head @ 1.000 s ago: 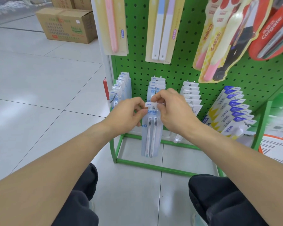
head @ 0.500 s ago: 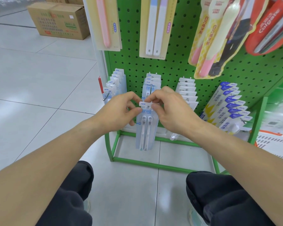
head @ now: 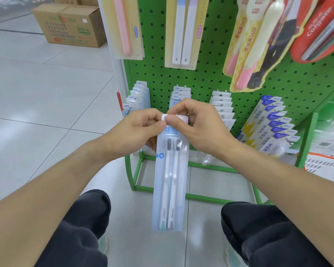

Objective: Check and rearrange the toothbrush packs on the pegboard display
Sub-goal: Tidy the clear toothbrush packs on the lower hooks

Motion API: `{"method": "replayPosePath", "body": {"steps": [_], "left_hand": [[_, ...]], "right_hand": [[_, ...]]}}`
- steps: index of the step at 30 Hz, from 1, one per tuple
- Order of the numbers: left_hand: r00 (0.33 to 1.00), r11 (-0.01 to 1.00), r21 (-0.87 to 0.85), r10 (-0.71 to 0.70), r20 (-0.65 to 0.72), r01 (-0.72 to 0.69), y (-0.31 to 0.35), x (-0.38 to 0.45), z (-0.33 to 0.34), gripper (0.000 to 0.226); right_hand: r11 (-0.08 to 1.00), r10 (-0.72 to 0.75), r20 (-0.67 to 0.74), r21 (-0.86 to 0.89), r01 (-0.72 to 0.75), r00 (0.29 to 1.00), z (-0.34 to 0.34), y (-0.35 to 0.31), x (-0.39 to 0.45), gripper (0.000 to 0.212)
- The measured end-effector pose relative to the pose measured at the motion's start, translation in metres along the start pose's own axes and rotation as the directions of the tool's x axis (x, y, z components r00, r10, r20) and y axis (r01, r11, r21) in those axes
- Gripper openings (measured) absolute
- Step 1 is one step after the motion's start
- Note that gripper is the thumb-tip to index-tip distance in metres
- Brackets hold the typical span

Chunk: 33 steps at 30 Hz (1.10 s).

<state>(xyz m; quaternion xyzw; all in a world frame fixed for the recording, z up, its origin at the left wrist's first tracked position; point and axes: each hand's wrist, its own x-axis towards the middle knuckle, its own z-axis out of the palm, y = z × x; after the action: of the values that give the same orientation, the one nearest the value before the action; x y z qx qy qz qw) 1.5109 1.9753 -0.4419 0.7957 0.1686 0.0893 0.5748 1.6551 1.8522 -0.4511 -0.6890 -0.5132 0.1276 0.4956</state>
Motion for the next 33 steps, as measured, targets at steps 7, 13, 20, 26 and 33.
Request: {"method": "replayPosePath", "body": {"steps": [7, 13, 20, 26, 33], "left_hand": [[0.982, 0.998, -0.054, 0.021, -0.186, -0.031, 0.006, -0.004, 0.007, 0.009], [0.950, 0.991, -0.129, -0.066, -0.306, 0.028, 0.012, -0.004, 0.007, 0.007], [0.939, 0.955, -0.275, -0.194, -0.285, 0.114, 0.016, -0.010, 0.008, 0.013], [0.985, 0.983, -0.119, -0.150, -0.085, 0.140, 0.018, -0.018, 0.004, 0.028], [0.995, 0.997, -0.019, -0.074, -0.060, 0.073, 0.013, -0.018, 0.008, 0.025]], "right_hand": [[0.982, 0.081, -0.049, 0.177, -0.071, 0.996, 0.004, -0.001, -0.002, 0.015], [0.978, -0.167, -0.099, -0.141, 0.152, 0.981, -0.001, -0.007, -0.002, 0.023], [0.938, -0.112, 0.329, -0.275, 0.209, 0.938, -0.005, -0.006, 0.001, 0.038], [0.999, -0.002, 0.136, -0.051, 0.010, 0.991, -0.012, -0.002, 0.005, 0.042], [0.948, 0.071, 0.108, 0.303, -0.101, 0.992, -0.021, 0.001, 0.006, 0.032]]}}
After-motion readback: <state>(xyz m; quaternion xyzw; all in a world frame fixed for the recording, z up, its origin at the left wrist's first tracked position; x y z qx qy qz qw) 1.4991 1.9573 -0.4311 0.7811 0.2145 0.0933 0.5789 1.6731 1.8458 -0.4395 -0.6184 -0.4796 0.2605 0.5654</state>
